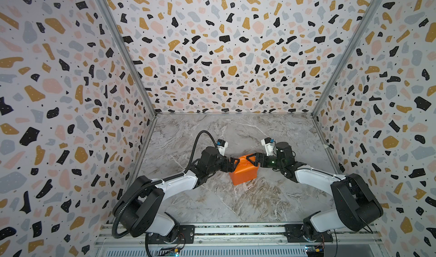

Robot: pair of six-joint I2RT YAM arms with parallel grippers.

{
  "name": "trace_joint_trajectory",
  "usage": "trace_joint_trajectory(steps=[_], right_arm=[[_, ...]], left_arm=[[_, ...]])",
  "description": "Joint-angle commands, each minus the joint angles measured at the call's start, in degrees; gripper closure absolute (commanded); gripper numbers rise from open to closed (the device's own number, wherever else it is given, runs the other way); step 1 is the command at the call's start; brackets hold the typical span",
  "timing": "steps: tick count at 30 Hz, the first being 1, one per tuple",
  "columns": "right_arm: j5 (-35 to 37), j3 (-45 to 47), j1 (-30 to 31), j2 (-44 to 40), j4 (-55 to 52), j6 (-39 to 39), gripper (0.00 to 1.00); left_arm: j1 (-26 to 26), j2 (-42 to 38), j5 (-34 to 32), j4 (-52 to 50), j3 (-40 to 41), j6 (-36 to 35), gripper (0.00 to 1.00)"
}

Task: Wrap a gift box in wrapping paper
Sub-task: Fold the wrapping paper for the gift box.

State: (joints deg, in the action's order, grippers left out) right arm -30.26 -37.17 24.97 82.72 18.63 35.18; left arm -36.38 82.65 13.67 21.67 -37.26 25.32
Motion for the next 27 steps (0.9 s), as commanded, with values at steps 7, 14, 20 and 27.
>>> trace_joint_trajectory(steps=[7, 14, 20, 27], right_arm=[[-0.2, -4.2, 0.8, -3.7, -7.2, -1.6, 0.02], [0.1, -2.8, 2.5, -3.1, -9.1, -2.5, 0.01], [0.3, 0.1, 3.1, -3.5, -9.4, -2.8, 0.02], [0.9, 3.5, 3.2, -3.8, -9.0, -3.1, 0.02]], left_arm=[[-0.2, 1.0, 0.3, -4.0, 2.2, -2.6, 0.13], [-0.3, 1.0, 0.3, -4.5, 1.5, -2.4, 0.13], [-0.2, 0.3, -0.2, -4.1, 0.3, -1.2, 0.12], [-0.2, -1.0, 1.4, 0.0, -1.7, 3.5, 0.09]])
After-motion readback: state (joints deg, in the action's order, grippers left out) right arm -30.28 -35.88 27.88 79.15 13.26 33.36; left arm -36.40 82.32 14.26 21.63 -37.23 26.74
